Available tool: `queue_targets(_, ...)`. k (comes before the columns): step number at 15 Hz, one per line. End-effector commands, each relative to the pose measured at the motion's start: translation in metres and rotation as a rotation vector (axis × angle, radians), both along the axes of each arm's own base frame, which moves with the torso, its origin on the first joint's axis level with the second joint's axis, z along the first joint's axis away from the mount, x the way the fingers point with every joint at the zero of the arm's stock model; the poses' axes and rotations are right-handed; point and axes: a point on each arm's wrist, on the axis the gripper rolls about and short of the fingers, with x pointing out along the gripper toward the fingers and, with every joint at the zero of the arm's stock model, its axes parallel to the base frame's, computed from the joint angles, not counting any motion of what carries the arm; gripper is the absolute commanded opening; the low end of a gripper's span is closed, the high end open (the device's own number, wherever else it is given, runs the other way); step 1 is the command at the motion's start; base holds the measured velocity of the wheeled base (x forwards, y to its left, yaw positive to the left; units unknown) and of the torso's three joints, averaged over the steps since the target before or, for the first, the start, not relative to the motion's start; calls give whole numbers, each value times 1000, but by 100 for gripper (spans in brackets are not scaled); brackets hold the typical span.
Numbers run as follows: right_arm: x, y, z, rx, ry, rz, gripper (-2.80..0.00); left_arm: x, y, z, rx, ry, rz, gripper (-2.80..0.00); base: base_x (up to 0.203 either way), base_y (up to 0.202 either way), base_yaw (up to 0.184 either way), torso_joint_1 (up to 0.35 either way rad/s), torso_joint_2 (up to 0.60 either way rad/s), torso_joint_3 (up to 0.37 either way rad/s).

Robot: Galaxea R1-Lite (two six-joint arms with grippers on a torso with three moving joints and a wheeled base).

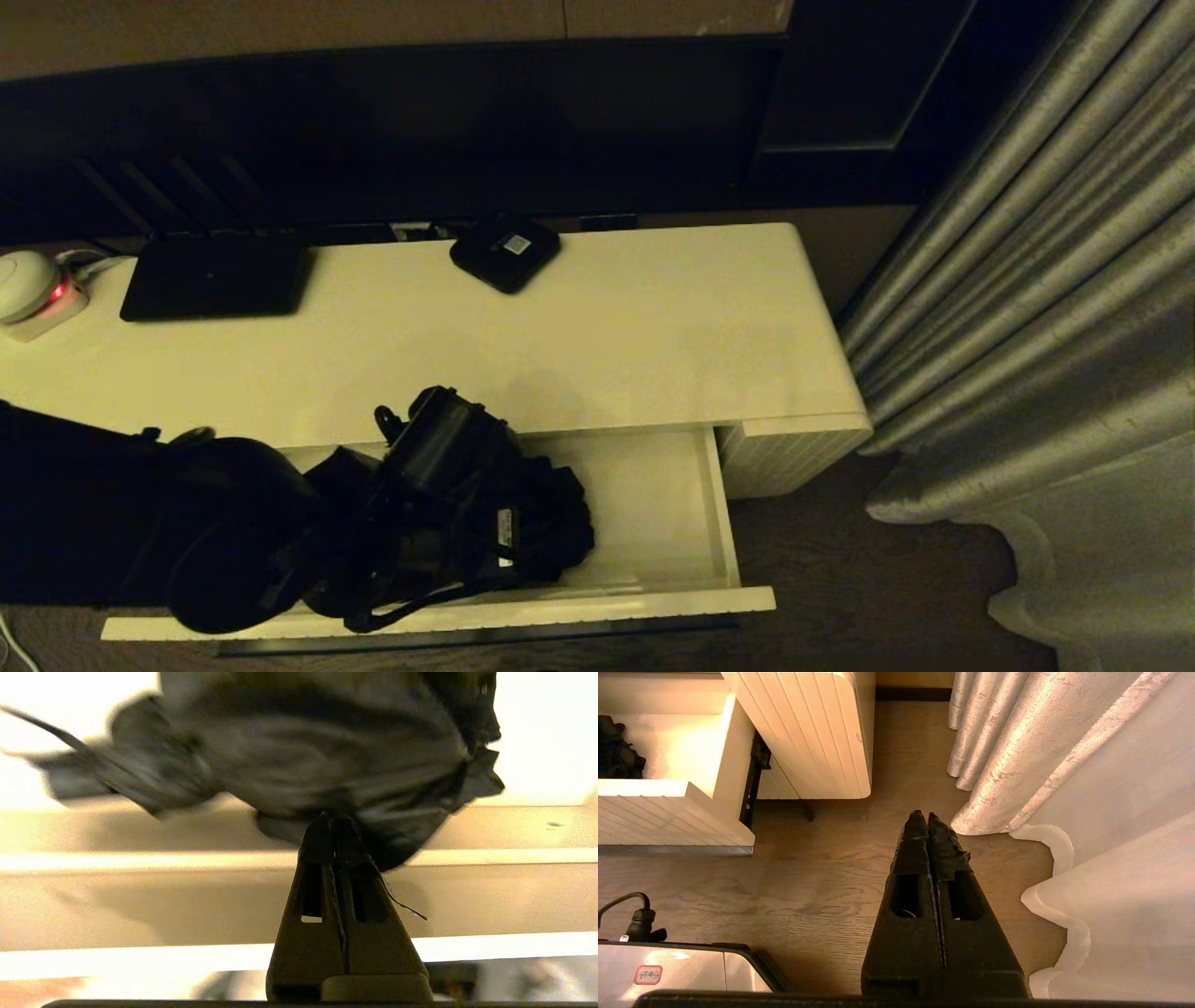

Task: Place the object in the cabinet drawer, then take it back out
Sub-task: Open the drawer

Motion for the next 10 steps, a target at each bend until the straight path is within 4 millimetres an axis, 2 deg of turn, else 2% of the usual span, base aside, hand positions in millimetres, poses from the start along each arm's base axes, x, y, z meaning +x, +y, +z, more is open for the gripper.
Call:
queue_targets(1, 0, 0, 0, 0, 0, 1, -280, -7, 6, 13, 59, -60, -72, -280, 0, 0, 0, 0, 0, 0)
queue_targets(3, 0, 0, 0, 0, 3, 1, -280, -8, 8, 18, 123, -86, -151, -280, 0, 0, 0, 0, 0, 0)
queue_targets(8, 0, 0, 0, 0, 0, 1, -280, -9, 21, 36, 537, -207, -595, -280, 0, 0, 0, 0, 0, 0)
queue_targets(10, 0, 0, 0, 0, 3, 1, -280, -11, 25, 37, 643, -223, -700, -280, 0, 0, 0, 0, 0, 0)
